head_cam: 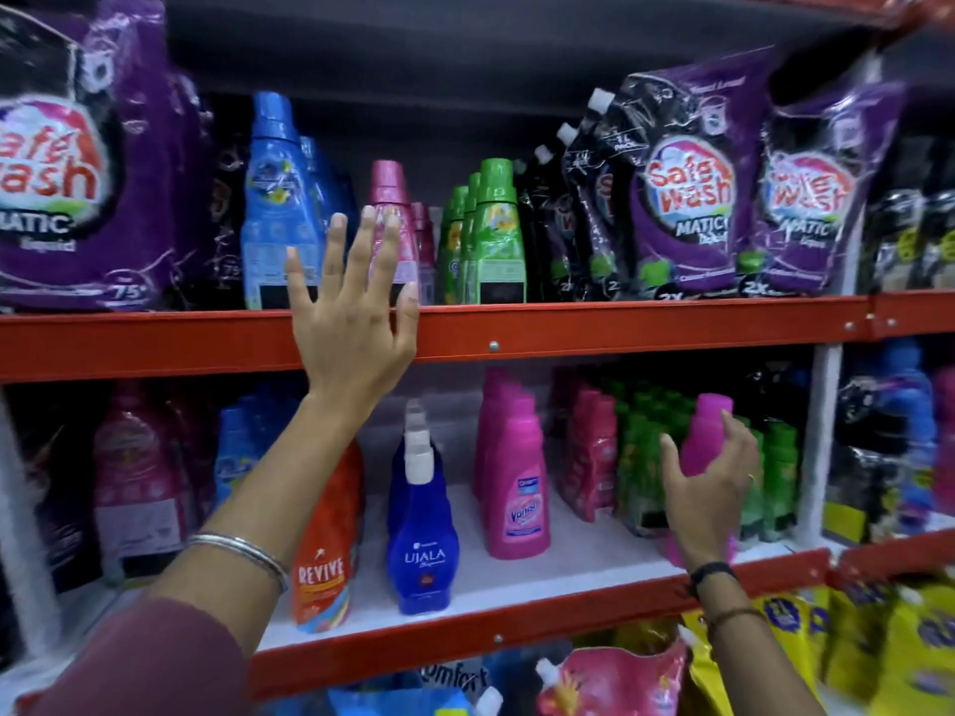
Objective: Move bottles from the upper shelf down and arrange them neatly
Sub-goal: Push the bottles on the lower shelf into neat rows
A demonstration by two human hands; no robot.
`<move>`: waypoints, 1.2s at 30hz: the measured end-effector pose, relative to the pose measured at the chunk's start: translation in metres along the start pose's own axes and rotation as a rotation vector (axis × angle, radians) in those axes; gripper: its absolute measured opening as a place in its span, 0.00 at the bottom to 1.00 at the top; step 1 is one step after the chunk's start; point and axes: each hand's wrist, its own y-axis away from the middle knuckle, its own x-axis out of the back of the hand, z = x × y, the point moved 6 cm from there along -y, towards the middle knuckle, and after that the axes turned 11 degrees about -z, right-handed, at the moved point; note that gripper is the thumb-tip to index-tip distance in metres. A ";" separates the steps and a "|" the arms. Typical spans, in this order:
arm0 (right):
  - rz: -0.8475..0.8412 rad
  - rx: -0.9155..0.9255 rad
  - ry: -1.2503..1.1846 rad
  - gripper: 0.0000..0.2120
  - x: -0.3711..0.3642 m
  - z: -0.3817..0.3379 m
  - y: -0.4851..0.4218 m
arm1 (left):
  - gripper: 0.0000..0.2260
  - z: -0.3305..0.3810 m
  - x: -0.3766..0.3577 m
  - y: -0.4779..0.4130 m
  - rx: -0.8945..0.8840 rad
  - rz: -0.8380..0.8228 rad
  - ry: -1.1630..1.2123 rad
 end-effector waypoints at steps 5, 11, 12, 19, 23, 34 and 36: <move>-0.116 -0.214 0.128 0.40 0.009 0.047 -0.001 | 0.24 -0.001 -0.001 0.000 0.012 0.015 -0.002; -0.324 -0.315 0.249 0.39 0.001 0.086 0.002 | 0.24 0.000 -0.001 0.000 0.011 0.026 0.011; -0.354 -0.327 0.253 0.39 0.001 0.090 0.002 | 0.24 0.000 -0.001 0.000 0.013 0.027 0.010; -0.387 -0.273 0.317 0.31 0.011 0.080 -0.005 | 0.24 -0.001 -0.001 -0.001 0.018 0.016 0.016; -0.362 -0.180 0.316 0.34 0.010 0.044 0.007 | 0.24 0.000 -0.001 0.000 0.023 0.024 0.012; -0.544 -0.122 0.237 0.41 -0.064 -0.048 0.065 | 0.25 0.000 -0.001 0.000 0.015 0.027 0.005; -0.579 -0.132 0.253 0.40 -0.077 -0.048 0.074 | 0.25 0.000 -0.001 0.000 0.013 0.031 0.001</move>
